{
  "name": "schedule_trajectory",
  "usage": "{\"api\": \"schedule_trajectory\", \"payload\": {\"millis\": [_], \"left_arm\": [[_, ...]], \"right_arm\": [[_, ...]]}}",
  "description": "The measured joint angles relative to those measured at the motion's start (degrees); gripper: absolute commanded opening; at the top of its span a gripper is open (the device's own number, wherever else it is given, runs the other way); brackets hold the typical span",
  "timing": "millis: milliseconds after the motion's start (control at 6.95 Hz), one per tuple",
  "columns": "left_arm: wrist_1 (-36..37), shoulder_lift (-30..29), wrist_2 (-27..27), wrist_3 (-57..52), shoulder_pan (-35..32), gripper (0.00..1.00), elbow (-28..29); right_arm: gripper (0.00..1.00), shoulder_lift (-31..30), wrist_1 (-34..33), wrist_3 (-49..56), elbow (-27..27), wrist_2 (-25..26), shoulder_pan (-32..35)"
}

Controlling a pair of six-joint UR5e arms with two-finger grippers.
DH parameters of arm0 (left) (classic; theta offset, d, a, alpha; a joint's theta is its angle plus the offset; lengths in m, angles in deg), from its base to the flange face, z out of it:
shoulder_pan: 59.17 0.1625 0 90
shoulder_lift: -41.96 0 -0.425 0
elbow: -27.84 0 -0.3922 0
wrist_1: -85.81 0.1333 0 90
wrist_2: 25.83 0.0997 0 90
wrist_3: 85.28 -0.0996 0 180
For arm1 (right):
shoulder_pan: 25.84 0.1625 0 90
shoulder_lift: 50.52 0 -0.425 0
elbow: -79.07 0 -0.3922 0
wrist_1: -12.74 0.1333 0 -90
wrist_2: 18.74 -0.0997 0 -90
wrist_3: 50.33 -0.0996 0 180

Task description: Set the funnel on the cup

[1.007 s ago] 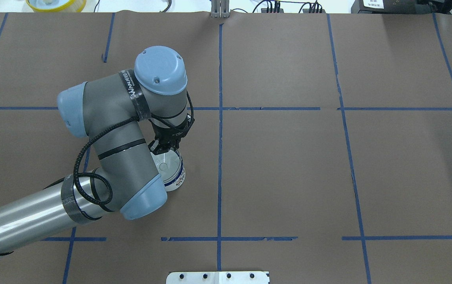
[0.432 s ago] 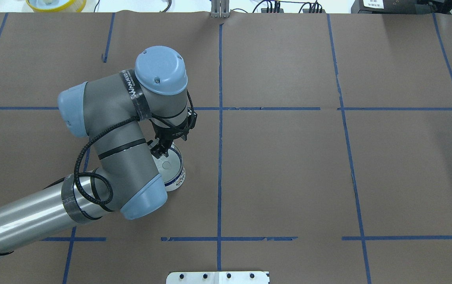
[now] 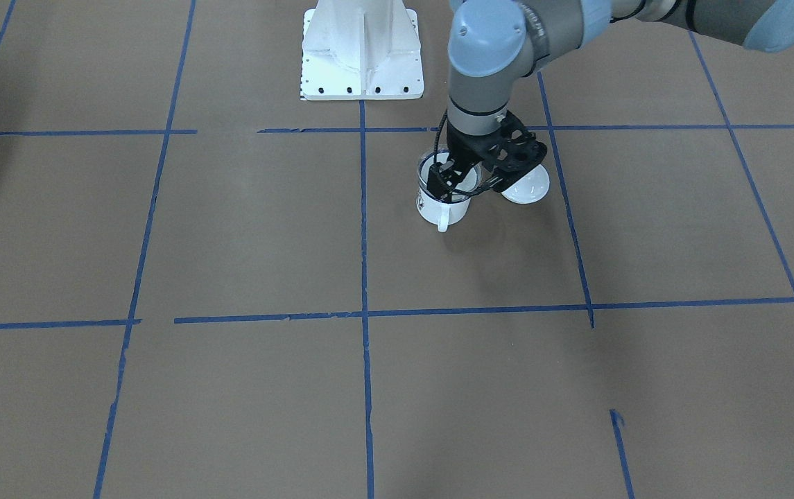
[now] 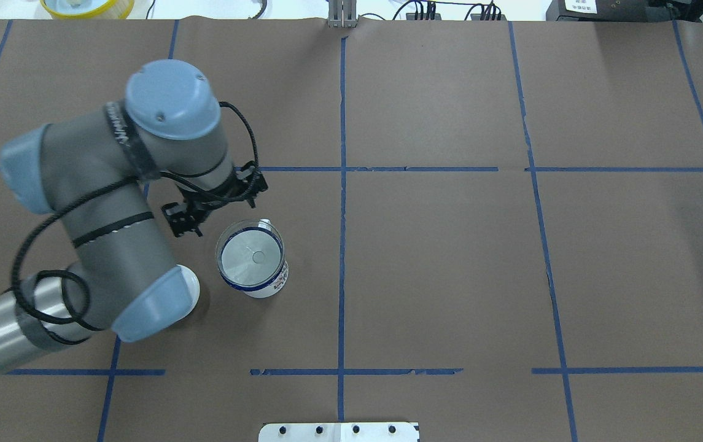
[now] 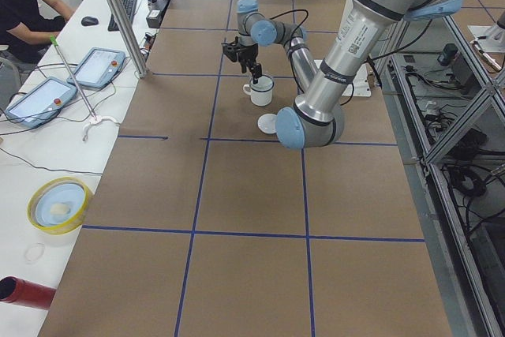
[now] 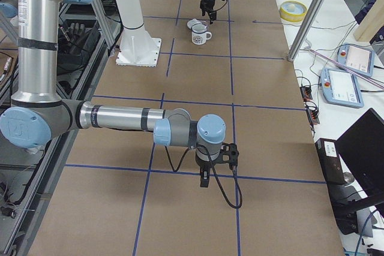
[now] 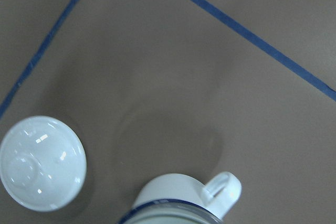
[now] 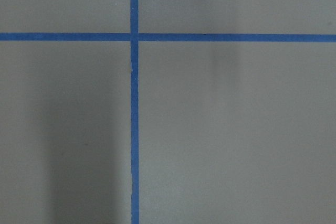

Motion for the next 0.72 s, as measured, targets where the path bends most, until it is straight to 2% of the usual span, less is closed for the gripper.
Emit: {"api": "schedule_trajectory", "payload": {"millis": [144,288,719], "left_arm": [[-0.70,5.33,-2.65,-10.84,-6.24,1.00,-2.57],[-2.57,10.43,-6.90,-22.57,-13.61,1.00,-2.81],[-11.94,26.02,-14.93,-57.88,-32.70,1.00,2.79]], "right_arm": [[1.00,0.00,0.00,0.00,0.01,0.00,0.00],[1.00,0.00,0.00,0.00,0.00,0.00,0.00],[1.00,0.00,0.00,0.00,0.01,0.00,0.00]]}}
